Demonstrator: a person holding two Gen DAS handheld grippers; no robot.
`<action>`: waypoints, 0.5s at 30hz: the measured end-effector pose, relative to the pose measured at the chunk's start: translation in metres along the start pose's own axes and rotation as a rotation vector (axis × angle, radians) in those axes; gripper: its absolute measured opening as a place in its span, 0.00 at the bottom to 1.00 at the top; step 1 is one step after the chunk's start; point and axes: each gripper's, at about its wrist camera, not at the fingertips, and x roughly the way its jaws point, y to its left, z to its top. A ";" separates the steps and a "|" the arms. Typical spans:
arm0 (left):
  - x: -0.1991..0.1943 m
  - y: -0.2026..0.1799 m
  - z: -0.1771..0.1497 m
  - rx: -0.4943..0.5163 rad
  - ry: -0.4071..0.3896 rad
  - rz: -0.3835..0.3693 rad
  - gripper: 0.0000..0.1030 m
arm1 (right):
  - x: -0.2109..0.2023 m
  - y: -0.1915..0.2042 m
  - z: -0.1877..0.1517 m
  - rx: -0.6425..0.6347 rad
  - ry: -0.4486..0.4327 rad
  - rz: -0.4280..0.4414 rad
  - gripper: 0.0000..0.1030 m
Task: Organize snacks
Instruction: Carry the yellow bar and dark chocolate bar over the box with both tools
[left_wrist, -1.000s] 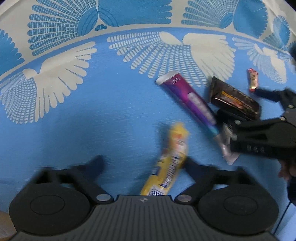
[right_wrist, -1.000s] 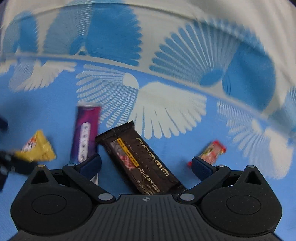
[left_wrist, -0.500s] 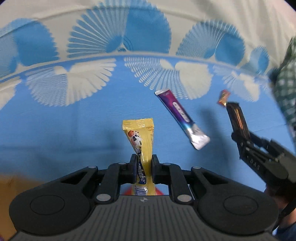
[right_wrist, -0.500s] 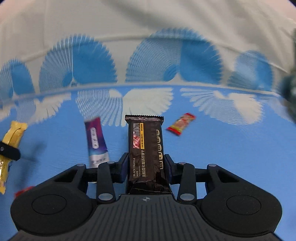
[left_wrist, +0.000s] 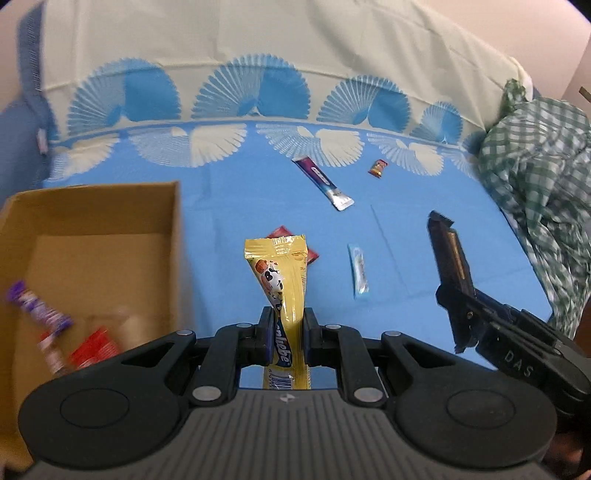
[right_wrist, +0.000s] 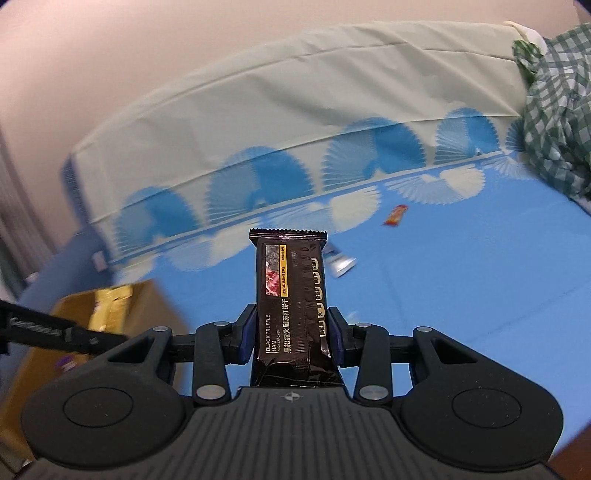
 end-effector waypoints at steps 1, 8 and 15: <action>-0.015 0.003 -0.009 0.007 -0.012 0.011 0.15 | -0.012 0.009 -0.004 -0.004 0.003 0.014 0.40; -0.112 0.041 -0.075 -0.033 -0.092 0.100 0.15 | -0.095 0.088 -0.035 -0.056 0.000 0.145 0.40; -0.178 0.075 -0.135 -0.093 -0.160 0.179 0.15 | -0.136 0.150 -0.080 -0.107 0.052 0.263 0.40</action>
